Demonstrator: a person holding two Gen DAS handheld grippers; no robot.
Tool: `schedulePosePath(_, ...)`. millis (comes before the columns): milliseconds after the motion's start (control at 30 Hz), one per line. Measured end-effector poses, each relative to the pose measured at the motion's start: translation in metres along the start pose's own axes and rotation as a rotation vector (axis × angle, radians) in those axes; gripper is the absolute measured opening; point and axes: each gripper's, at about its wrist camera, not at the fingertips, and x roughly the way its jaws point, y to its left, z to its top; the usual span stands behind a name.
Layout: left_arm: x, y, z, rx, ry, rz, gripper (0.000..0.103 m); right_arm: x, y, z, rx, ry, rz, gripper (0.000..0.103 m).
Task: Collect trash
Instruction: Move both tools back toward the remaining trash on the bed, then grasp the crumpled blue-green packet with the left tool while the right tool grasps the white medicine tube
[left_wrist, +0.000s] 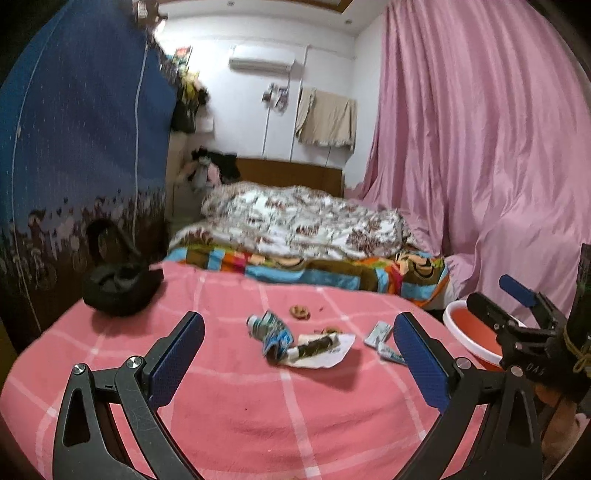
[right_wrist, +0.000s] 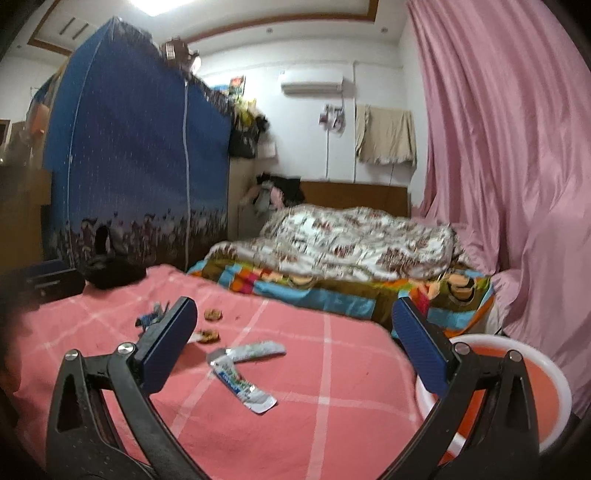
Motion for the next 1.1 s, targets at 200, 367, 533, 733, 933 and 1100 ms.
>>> schedulePosePath(200, 0.025, 0.007, 0.003, -0.047, 0.125, -0.027, 0.099, 0.029, 0.005, -0.012, 0.007, 0.128, 0.037, 0.103)
schedulePosePath(367, 0.044, 0.021, 0.004, -0.117, 0.224, -0.042, 0.078, 0.047, 0.008, -0.022, 0.016, 0.24, 0.089, 0.098)
schedulePosePath(533, 0.064, 0.03, 0.001, -0.172, 0.334, -0.05, 0.06, 0.073, 0.012, -0.041, 0.028, 0.411, 0.159, 0.083)
schedulePosePath(733, 0.076, 0.032, 0.003, -0.185, 0.393, -0.063, 0.05, 0.096, 0.01, -0.05, 0.044, 0.512, 0.198, 0.075)
schedulePosePath(933, 0.089, 0.033, 0.011, -0.201, 0.402, -0.064, 0.05, 0.106, 0.01, -0.047, 0.069, 0.543, 0.248, 0.035)
schedulePosePath(1100, 0.109, 0.035, 0.015, -0.201, 0.417, -0.039, 0.048, 0.108, 0.012, -0.044, 0.085, 0.533, 0.255, 0.027)
